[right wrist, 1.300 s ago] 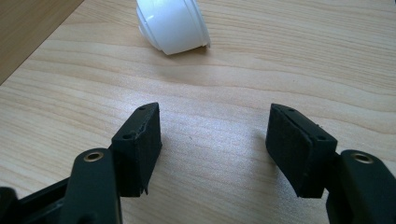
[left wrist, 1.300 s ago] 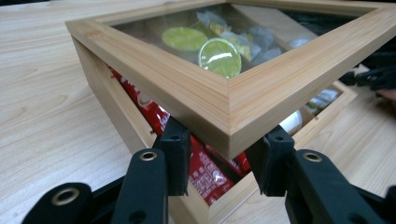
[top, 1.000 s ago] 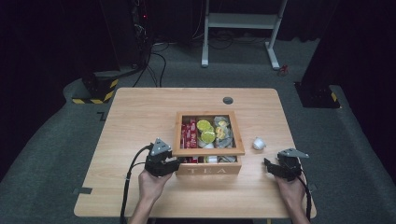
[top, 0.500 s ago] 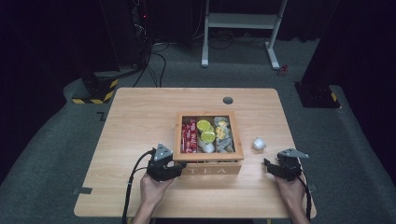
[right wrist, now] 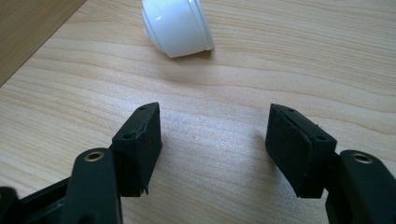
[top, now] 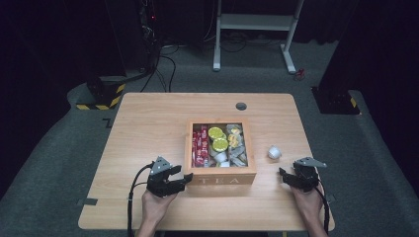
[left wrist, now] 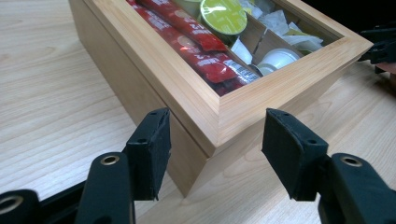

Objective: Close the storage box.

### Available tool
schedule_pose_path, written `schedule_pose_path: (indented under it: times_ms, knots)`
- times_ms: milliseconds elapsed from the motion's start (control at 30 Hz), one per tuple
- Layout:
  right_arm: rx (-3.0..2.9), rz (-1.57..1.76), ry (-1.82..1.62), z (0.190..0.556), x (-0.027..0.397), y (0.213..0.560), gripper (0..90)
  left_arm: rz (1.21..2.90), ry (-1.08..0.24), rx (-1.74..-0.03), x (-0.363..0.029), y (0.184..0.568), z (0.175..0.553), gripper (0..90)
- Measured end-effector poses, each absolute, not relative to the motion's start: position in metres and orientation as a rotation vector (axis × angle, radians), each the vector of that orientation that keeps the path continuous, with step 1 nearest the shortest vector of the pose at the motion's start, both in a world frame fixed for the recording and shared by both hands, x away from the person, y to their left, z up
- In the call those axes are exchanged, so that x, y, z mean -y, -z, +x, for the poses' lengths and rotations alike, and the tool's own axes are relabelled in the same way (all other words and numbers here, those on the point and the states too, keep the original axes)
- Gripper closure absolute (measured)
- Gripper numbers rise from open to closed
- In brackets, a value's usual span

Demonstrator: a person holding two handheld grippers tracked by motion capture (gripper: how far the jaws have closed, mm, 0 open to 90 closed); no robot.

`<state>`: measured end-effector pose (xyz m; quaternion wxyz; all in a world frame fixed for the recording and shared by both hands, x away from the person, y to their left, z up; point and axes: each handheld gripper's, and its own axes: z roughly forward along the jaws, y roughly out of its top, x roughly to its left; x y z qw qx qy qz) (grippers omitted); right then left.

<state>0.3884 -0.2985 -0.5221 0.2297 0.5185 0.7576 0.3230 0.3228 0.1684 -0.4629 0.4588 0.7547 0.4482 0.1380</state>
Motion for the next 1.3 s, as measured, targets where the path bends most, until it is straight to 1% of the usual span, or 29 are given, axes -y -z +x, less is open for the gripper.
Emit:
schedule_pose_path:
  times_ms: [233, 700, 1067, 1300]
  knots:
    - [-2.085, 1.428, -0.889, 0.388, 0.299, 0.522, 35.9, 1.822, -0.368, -1.155, -0.185, 0.465, 0.320, 41.2]
    - [-2.084, 1.428, -0.890, 0.388, 0.299, 0.522, 36.0, 1.754, -0.523, -1.361, -0.243, 0.480, 0.330, 39.4]
    - [-2.085, 1.428, -0.889, 0.388, 0.299, 0.522, 36.0, 1.793, -0.615, -1.485, -0.256, 0.503, 0.350, 38.9]
    - [-2.084, 1.429, -0.889, 0.388, 0.299, 0.522, 35.9, 1.817, -0.646, -1.508, -0.257, 0.510, 0.358, 38.4]
